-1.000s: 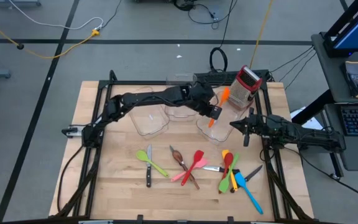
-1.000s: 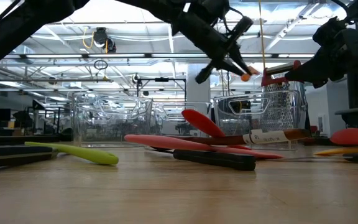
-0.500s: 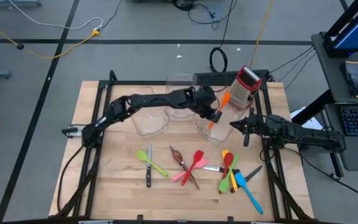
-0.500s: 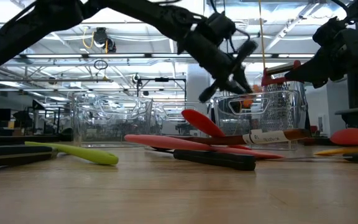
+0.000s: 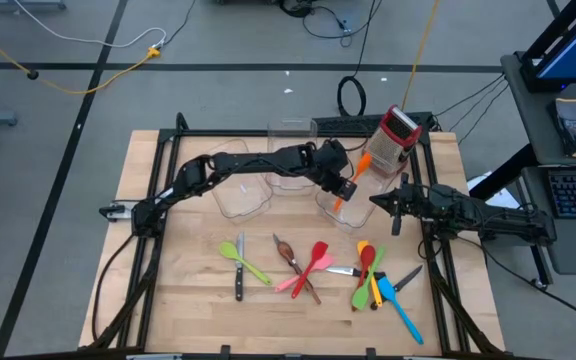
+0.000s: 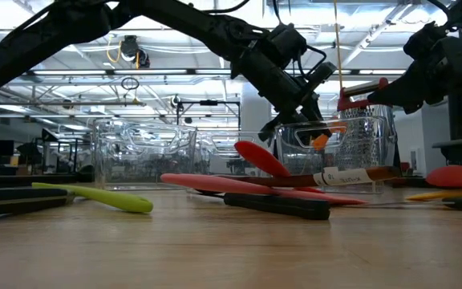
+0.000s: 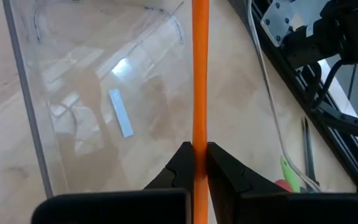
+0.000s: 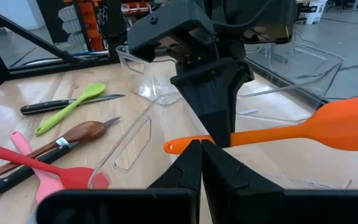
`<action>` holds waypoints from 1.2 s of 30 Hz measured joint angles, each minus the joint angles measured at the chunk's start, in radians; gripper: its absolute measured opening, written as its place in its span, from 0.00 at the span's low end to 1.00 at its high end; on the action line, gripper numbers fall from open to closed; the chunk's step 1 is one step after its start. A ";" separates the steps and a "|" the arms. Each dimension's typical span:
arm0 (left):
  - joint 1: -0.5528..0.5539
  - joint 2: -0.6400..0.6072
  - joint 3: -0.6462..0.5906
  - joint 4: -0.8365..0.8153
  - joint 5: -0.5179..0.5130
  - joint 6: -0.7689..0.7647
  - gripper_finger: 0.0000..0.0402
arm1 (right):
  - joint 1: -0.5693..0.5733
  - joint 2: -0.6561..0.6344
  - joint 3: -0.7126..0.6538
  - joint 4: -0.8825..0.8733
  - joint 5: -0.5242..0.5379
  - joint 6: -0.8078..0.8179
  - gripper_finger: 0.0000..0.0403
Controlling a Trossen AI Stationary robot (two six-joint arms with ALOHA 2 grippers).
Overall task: Pick & Place Kitchen Items
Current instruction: Put the orange spatula in the middle bin
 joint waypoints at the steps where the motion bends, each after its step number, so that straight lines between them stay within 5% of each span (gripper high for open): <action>1: 0.000 0.000 0.000 -0.001 0.000 0.001 0.05 | 0.000 0.000 0.000 0.000 0.000 0.000 0.01; 18: 0.061 -0.122 0.039 -0.136 0.026 -0.028 0.02 | 0.000 0.000 0.001 -0.002 -0.001 0.001 0.01; 27: 0.162 -0.278 0.039 -0.621 -0.287 -0.124 0.01 | 0.000 0.006 0.001 0.001 -0.002 0.026 0.01; 32: 0.220 -0.251 0.023 -0.705 -0.295 -0.147 0.03 | 0.000 0.006 0.001 0.001 -0.003 0.025 0.01; 36: 0.245 -0.234 -0.050 -0.587 -0.242 -0.154 0.01 | 0.000 0.006 0.001 0.001 -0.003 0.024 0.01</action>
